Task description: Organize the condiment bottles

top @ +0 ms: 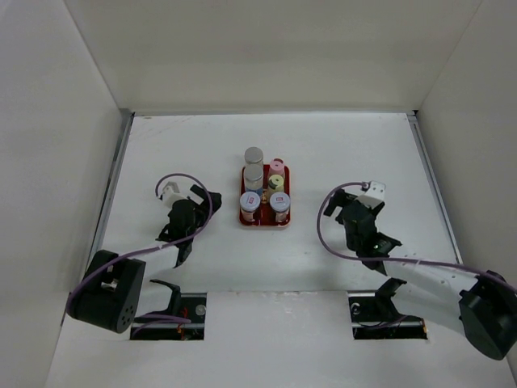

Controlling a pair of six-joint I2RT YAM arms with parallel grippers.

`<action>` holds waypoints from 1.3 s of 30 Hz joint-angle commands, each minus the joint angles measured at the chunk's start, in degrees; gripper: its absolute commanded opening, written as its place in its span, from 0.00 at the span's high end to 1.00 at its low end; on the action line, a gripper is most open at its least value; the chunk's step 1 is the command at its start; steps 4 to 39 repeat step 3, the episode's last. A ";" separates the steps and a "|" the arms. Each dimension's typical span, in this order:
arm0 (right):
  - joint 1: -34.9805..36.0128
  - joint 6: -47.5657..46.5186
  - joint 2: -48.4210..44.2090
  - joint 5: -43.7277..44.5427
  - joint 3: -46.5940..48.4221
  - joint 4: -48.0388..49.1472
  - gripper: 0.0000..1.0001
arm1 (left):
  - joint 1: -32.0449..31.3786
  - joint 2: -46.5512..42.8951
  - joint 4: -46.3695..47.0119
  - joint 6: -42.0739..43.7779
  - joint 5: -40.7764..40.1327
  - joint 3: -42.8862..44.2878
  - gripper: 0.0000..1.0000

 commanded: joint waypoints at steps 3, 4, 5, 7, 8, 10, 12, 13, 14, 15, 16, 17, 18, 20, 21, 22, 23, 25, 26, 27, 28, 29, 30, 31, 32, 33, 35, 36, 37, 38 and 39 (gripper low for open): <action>0.27 1.79 -1.26 -0.62 2.64 0.35 0.00 | -0.93 -0.30 1.35 0.62 -0.42 2.12 0.00; 0.27 1.79 -1.26 -0.62 2.64 0.35 0.00 | -0.93 -0.30 1.35 0.62 -0.42 2.12 0.00; 0.27 1.79 -1.26 -0.62 2.64 0.35 0.00 | -0.93 -0.30 1.35 0.62 -0.42 2.12 0.00; 0.27 1.79 -1.26 -0.62 2.64 0.35 0.00 | -0.93 -0.30 1.35 0.62 -0.42 2.12 0.00; 0.27 1.79 -1.26 -0.62 2.64 0.35 0.00 | -0.93 -0.30 1.35 0.62 -0.42 2.12 0.00; 0.27 1.79 -1.26 -0.62 2.64 0.35 0.00 | -0.93 -0.30 1.35 0.62 -0.42 2.12 0.00; 0.27 1.79 -1.26 -0.62 2.64 0.35 0.00 | -0.93 -0.30 1.35 0.62 -0.42 2.12 0.00; 0.27 1.79 -1.26 -0.62 2.64 0.35 0.00 | -0.93 -0.30 1.35 0.62 -0.42 2.12 0.00; 0.27 1.79 -1.26 -0.62 2.64 0.35 0.00 | -0.93 -0.30 1.35 0.62 -0.42 2.12 0.00; 0.27 1.79 -1.26 -0.62 2.64 0.35 0.00 | -0.93 -0.30 1.35 0.62 -0.42 2.12 0.00; 0.27 1.79 -1.26 -0.62 2.64 0.35 0.00 | -0.93 -0.30 1.35 0.62 -0.42 2.12 0.00; 0.27 1.79 -1.26 -0.62 2.64 0.35 0.00 | -0.93 -0.30 1.35 0.62 -0.42 2.12 0.00; 0.27 1.79 -1.26 -0.62 2.64 0.35 0.00 | -0.93 -0.30 1.35 0.62 -0.42 2.12 0.00; 0.27 1.79 -1.26 -0.62 2.64 0.35 0.00 | -0.93 -0.30 1.35 0.62 -0.42 2.12 0.00; 0.27 1.79 -1.26 -0.62 2.64 0.35 0.00 | -0.93 -0.30 1.35 0.62 -0.42 2.12 0.00; 0.27 1.79 -1.26 -0.62 2.64 0.35 0.00 | -0.93 -0.30 1.35 0.62 -0.42 2.12 0.00; 0.27 1.79 -1.26 -0.62 2.64 0.35 0.00 | -0.93 -0.30 1.35 0.62 -0.42 2.12 0.00; 0.27 1.79 -1.26 -0.62 2.64 0.35 0.00 | -0.93 -0.30 1.35 0.62 -0.42 2.12 0.00; 0.27 1.79 -1.26 -0.62 2.64 0.35 0.00 | -0.93 -0.30 1.35 0.62 -0.42 2.12 0.00; 0.27 1.79 -1.26 -0.62 2.64 0.35 0.00 | -0.93 -0.30 1.35 0.62 -0.42 2.12 0.00; 0.27 1.79 -1.26 -0.62 2.64 0.35 0.00 | -0.93 -0.30 1.35 0.62 -0.42 2.12 0.00; 0.27 1.79 -1.26 -0.62 2.64 0.35 0.00 | -0.93 -0.30 1.35 0.62 -0.42 2.12 0.00; 0.27 1.79 -1.26 -0.62 2.64 0.35 0.00 | -0.93 -0.30 1.35 0.62 -0.42 2.12 0.00; 0.27 1.79 -1.26 -0.62 2.64 0.35 0.00 | -0.93 -0.30 1.35 0.62 -0.42 2.12 0.00; 0.27 1.79 -1.26 -0.62 2.64 0.35 0.00 | -0.93 -0.30 1.35 0.62 -0.42 2.12 0.00; 0.27 1.79 -1.26 -0.62 2.64 0.35 0.00 | -0.93 -0.30 1.35 0.62 -0.42 2.12 0.00; 0.27 1.79 -1.26 -0.62 2.64 0.35 0.00 | -0.93 -0.30 1.35 0.62 -0.42 2.12 0.00; 0.27 1.79 -1.26 -0.62 2.64 0.35 0.00 | -0.93 -0.30 1.35 0.62 -0.42 2.12 0.00; 0.27 1.79 -1.26 -0.62 2.64 0.35 0.00 | -0.93 -0.30 1.35 0.62 -0.42 2.12 0.00; 0.27 1.79 -1.26 -0.62 2.64 0.35 0.00 | -0.93 -0.30 1.35 0.62 -0.42 2.12 0.00; 0.27 1.79 -1.26 -0.62 2.64 0.35 0.00 | -0.93 -0.30 1.35 0.62 -0.42 2.12 0.00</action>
